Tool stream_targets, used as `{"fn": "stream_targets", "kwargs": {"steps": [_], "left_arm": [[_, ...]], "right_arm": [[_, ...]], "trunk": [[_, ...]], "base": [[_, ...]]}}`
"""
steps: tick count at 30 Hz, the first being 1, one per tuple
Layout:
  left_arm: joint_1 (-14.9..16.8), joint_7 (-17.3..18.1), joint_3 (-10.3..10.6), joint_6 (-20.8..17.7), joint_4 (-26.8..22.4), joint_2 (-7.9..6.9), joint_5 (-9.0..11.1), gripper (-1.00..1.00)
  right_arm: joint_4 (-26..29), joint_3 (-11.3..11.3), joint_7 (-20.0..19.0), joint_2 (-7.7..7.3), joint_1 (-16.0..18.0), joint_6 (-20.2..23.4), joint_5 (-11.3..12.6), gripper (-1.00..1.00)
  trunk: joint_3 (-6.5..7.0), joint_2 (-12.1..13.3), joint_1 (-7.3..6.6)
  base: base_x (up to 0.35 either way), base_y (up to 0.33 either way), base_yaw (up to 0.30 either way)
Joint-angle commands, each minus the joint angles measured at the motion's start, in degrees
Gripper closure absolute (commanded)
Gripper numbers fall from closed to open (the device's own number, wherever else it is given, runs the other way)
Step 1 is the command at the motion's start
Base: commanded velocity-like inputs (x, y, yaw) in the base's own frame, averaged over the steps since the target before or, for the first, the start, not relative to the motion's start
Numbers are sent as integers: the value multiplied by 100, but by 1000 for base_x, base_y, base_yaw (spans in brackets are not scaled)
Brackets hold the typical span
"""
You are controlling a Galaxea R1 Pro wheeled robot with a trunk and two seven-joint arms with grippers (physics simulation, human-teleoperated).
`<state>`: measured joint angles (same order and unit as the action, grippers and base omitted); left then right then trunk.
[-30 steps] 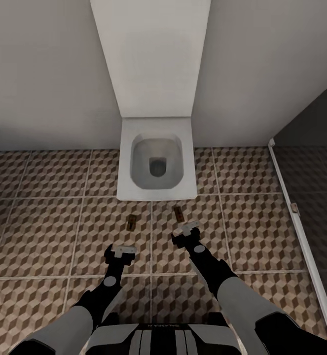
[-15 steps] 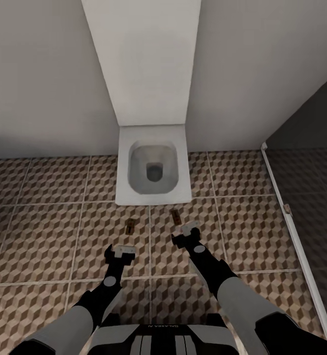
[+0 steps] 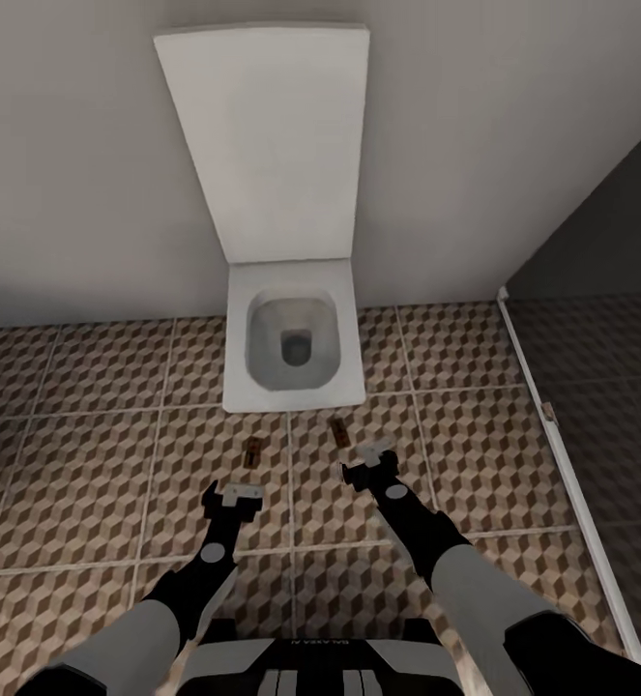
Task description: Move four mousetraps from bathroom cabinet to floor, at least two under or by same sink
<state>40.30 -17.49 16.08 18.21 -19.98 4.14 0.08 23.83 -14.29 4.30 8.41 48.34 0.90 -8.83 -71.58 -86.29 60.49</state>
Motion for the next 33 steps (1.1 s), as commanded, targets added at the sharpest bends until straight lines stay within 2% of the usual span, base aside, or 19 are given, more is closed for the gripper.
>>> {"fn": "stream_targets", "kwargs": {"steps": [1,10,23,33], "left_arm": [[4,-55,47,9,9,-5,1,-100],[4,-53,49,14,187,-10,1,-100],[4,-50,44,23,510,-37,1,-100],[4,-26,38,101,929,-168,5,-100]], "right_arm": [[-36,-30,40,-24,4,5,-41,-100],[-559,-30,26,-182,3,-115,-40,-100],[-1153,-30,30,-199,3,-567,-40,-100],[-1455,-30,36,-199,0,-840,-40,-100]], "trunk": [[26,40,-23],[269,401,-220],[615,923,-506],[867,1324,-725]], "base": [[0,0,-72],[0,0,-71],[0,0,-58],[0,0,27]]}}
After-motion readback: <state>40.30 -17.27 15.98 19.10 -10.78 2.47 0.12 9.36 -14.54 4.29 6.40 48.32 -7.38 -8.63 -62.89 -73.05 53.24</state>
